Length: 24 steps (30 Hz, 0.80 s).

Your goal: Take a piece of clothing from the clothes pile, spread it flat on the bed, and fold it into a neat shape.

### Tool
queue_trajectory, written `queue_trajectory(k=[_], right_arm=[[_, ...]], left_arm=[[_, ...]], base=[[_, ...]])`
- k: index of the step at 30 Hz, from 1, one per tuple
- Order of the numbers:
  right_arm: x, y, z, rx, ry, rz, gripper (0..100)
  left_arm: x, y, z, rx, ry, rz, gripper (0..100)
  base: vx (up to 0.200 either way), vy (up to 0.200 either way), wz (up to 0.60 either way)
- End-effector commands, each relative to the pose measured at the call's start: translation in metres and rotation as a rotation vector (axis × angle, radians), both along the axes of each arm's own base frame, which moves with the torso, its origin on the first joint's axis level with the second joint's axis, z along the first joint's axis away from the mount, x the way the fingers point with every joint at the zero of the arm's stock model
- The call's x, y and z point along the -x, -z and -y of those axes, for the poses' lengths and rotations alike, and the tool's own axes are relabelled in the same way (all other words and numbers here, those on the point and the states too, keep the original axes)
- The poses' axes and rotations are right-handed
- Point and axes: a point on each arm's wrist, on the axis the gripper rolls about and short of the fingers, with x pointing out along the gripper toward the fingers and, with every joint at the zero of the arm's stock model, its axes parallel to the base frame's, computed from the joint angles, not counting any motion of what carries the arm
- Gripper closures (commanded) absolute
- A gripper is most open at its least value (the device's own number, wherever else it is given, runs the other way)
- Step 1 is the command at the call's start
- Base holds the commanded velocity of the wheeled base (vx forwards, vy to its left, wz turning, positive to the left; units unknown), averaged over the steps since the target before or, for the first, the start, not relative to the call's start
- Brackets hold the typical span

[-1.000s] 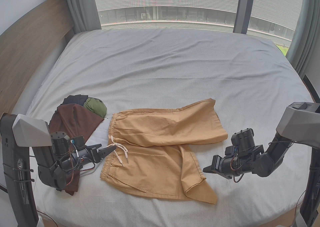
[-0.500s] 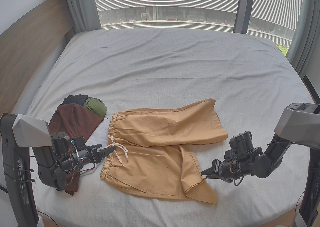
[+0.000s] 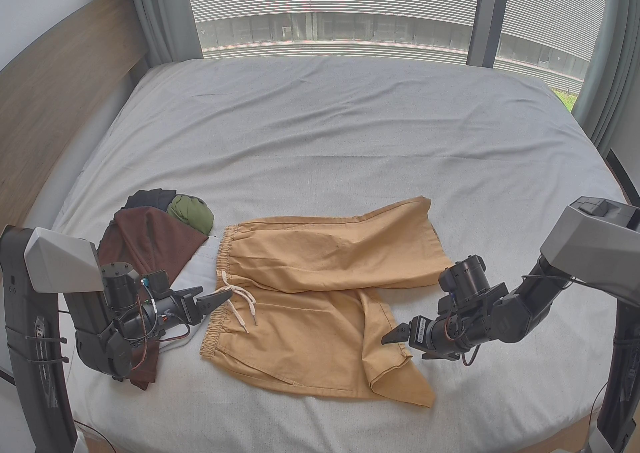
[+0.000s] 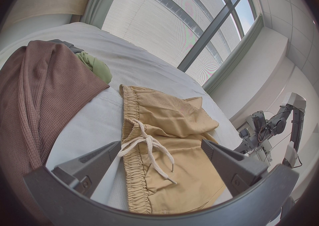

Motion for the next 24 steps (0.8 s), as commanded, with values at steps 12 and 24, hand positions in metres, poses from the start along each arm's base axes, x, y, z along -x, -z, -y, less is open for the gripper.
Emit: queue_trajectory(k=[12,24], right_arm=[[-0.0053,-0.0004,-0.0095,0.020,-0.009,-0.014,100],[-0.0044,0.0003,-0.0085,0.030,-0.007,-0.035,100]], left_arm=[[0.0000,-0.0037,-0.0013,0.001,-0.004,0.011,0],[0.0000,-0.0038,-0.0013,0.001,-0.004,0.013,0]], base=[[0.000,0.000,0.00],[0.000,0.000,0.00]])
